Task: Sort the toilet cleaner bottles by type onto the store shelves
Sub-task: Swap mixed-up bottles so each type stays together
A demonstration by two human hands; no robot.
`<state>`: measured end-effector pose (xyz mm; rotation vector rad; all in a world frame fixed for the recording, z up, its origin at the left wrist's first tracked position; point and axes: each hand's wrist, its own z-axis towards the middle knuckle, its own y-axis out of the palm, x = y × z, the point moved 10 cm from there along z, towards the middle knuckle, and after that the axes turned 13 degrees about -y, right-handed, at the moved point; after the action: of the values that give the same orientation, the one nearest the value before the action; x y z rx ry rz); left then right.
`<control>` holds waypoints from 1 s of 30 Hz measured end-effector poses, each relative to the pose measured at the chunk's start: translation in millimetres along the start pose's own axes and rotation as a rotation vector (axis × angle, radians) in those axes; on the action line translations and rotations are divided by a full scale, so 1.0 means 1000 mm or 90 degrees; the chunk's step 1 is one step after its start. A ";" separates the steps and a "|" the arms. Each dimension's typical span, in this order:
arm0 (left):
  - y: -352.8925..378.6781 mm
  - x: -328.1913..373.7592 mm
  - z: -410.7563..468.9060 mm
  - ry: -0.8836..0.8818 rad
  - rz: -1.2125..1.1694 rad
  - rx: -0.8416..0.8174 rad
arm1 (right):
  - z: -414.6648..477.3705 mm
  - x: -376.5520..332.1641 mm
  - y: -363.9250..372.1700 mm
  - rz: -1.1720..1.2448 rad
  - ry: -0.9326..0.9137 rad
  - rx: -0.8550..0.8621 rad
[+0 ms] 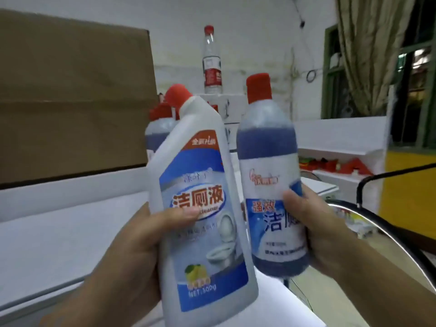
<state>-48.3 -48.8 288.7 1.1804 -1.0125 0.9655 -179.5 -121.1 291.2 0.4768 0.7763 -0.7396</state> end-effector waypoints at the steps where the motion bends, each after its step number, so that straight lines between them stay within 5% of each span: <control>1: -0.004 0.013 0.002 0.022 -0.008 0.012 | 0.013 -0.002 -0.003 -0.034 -0.001 0.009; 11: -0.045 0.084 0.012 0.136 0.021 0.082 | 0.107 0.031 -0.069 -0.124 0.025 0.151; 27: -0.064 0.075 0.039 0.103 0.036 0.056 | 0.141 0.078 -0.070 -0.307 0.069 0.065; 30: -0.063 0.070 0.041 0.082 0.034 0.050 | 0.137 0.067 -0.076 -0.458 0.050 0.051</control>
<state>26.7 -93.5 344.0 1.1446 -0.9142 1.1187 -141.1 -285.0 317.5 0.2921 1.0065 -1.4298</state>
